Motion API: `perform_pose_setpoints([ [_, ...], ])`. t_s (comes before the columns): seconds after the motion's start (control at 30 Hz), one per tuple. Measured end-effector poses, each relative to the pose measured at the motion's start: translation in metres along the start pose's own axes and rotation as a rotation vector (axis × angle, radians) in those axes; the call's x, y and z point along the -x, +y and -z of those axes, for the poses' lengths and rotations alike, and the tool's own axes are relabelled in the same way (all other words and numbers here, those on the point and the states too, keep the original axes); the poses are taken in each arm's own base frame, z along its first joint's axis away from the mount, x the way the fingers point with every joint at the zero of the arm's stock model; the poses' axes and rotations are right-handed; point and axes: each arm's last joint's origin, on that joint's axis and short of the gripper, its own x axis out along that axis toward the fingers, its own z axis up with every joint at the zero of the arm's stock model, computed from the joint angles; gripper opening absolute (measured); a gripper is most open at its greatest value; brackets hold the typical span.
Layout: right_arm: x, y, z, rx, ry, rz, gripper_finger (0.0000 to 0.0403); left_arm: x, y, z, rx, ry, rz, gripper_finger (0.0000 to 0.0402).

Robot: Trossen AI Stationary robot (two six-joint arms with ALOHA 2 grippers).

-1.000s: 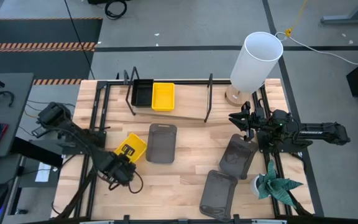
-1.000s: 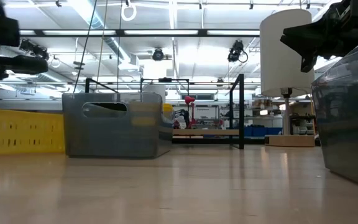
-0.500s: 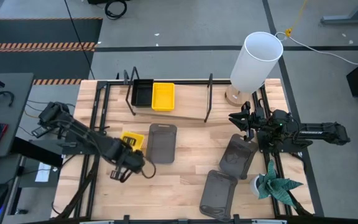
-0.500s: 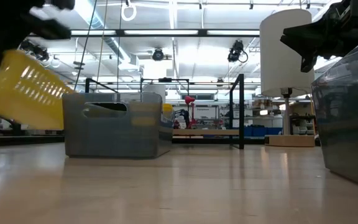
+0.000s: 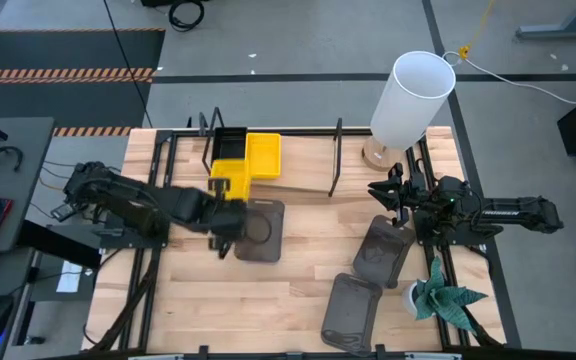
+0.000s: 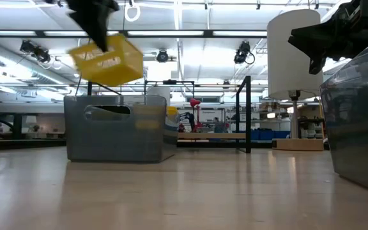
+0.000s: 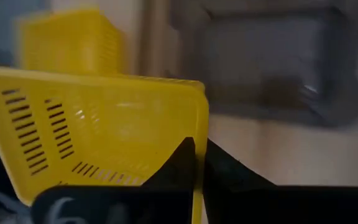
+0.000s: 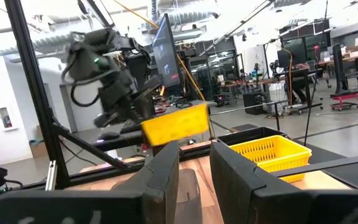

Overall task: Stack baskets on shelf by color
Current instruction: Stack the yellow basket on top of the yellow basket on the shelf

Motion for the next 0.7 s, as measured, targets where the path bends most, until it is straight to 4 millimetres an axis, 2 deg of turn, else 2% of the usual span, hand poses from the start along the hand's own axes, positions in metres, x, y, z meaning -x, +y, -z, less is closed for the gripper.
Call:
perform_pose_setpoints([
  [0.3, 0.0, 0.0, 0.0, 0.0, 0.0, 0.0, 0.0096, -0.028, 0.062, -0.03, 0.103, -0.183, -0.116, 0.0014],
  [0.57, 0.0, 0.0, 0.0, 0.0, 0.0, 0.0, 0.0096, -0.046, 0.111, -0.034, 0.209, -0.287, -0.053, 0.0014],
  [0.7, 0.0, 0.0, 0.0, 0.0, 0.0, 0.0, 0.0096, -0.062, 0.122, -0.036, 0.212, -0.272, -0.056, 0.0015],
])
